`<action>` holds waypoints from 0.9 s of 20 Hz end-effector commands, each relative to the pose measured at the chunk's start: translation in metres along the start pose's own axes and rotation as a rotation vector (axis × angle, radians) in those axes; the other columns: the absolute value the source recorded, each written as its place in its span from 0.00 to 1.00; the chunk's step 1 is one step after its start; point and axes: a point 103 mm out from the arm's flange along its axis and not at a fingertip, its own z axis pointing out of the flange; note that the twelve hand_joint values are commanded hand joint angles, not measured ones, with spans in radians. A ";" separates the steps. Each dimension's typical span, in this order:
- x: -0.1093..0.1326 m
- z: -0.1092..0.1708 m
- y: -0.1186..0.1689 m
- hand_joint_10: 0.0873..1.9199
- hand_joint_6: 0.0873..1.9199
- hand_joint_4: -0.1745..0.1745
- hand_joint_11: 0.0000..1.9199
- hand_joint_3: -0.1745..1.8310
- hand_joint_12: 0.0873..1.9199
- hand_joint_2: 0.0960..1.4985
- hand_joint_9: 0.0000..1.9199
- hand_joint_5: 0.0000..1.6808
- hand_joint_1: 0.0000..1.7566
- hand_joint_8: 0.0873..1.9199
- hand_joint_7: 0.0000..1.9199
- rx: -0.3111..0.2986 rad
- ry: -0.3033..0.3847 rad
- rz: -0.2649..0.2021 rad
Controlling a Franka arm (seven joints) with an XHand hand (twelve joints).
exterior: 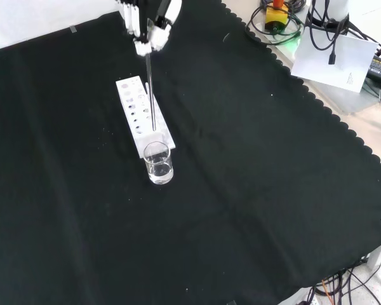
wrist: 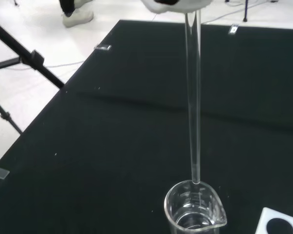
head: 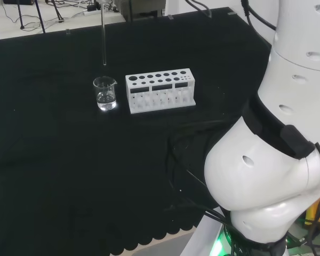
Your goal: Stir in the beaker to the left of the white test tube rack with the glass rod.
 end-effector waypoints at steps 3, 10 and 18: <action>-0.003 0.016 0.015 0.39 0.00 0.00 0.88 0.00 0.23 0.68 0.84 0.84 0.76 0.32 0.70 0.014 -0.006 -0.024; -0.005 0.035 0.029 0.39 0.00 0.00 0.88 0.00 0.23 0.68 0.84 0.84 0.76 0.32 0.70 0.039 -0.004 -0.015; -0.012 0.071 0.043 0.39 0.00 0.00 0.88 0.00 0.22 0.68 0.84 0.85 0.76 0.32 0.71 0.078 0.000 0.006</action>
